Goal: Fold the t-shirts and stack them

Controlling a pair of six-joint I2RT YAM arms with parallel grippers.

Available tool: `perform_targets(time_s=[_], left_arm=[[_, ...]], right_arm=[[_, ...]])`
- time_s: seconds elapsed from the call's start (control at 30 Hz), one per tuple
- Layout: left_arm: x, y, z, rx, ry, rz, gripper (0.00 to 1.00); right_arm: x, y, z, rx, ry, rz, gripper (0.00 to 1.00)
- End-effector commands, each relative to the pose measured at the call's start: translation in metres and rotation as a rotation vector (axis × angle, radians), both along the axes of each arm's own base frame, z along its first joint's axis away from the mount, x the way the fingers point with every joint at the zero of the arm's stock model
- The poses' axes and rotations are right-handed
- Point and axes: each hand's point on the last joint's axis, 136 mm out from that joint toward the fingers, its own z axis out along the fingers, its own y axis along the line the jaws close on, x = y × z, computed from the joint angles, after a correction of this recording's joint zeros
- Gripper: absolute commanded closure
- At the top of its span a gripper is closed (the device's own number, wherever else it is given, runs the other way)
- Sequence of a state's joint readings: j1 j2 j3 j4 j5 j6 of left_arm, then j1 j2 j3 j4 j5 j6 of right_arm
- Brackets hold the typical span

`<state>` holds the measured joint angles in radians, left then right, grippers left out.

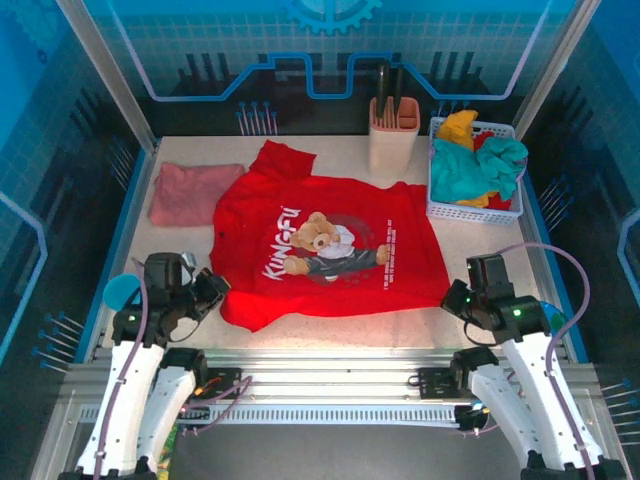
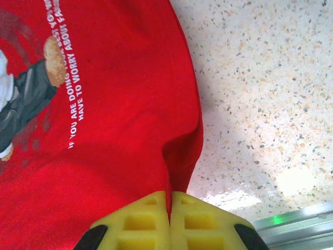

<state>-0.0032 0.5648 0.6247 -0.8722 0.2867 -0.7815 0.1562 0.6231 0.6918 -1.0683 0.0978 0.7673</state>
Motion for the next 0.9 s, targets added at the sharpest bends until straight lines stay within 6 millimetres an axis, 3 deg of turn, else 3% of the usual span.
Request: perform_targets(time_s=[0.0,0.13,0.17,0.2,0.23,0.3,0.4,0.5,0.63,0.77,0.87], left_arm=[[-0.017,0.003,-0.022,0.013,0.130,0.020,1.00],[-0.020,0.008,-0.029,0.031,0.180,0.049,1.00],[-0.021,0.009,-0.032,0.034,0.200,0.052,0.95],[-0.021,0.008,-0.035,0.033,0.217,0.049,0.84],[-0.021,0.007,-0.036,0.030,0.234,0.044,0.73],[-0.022,0.009,-0.036,0.039,0.254,0.046,0.60],[-0.014,0.014,-0.020,0.073,0.214,0.048,0.26],[0.010,0.017,0.009,0.129,0.123,-0.002,0.17],[0.066,0.006,0.051,0.142,-0.014,-0.114,0.17],[0.112,-0.004,0.082,0.123,-0.168,-0.164,0.17],[0.138,-0.004,0.095,0.130,-0.234,-0.165,0.17]], right_arm=[[-0.005,-0.004,-0.003,-0.012,0.042,-0.031,1.00],[-0.004,-0.003,-0.008,0.000,0.055,-0.049,0.97],[-0.004,-0.003,-0.009,0.003,0.054,-0.052,0.83],[-0.003,-0.003,-0.010,0.006,0.052,-0.056,0.76],[-0.003,-0.003,-0.010,0.007,0.053,-0.060,0.75],[-0.004,-0.002,-0.012,0.014,0.060,-0.058,0.65],[-0.004,-0.002,-0.010,0.009,0.051,-0.050,0.18],[0.016,0.005,0.001,0.010,-0.008,0.010,0.07],[0.063,0.020,0.021,0.016,-0.116,0.113,0.06],[0.112,0.028,0.027,0.003,-0.207,0.140,0.08],[0.152,0.054,0.028,0.095,-0.294,0.203,0.08]])
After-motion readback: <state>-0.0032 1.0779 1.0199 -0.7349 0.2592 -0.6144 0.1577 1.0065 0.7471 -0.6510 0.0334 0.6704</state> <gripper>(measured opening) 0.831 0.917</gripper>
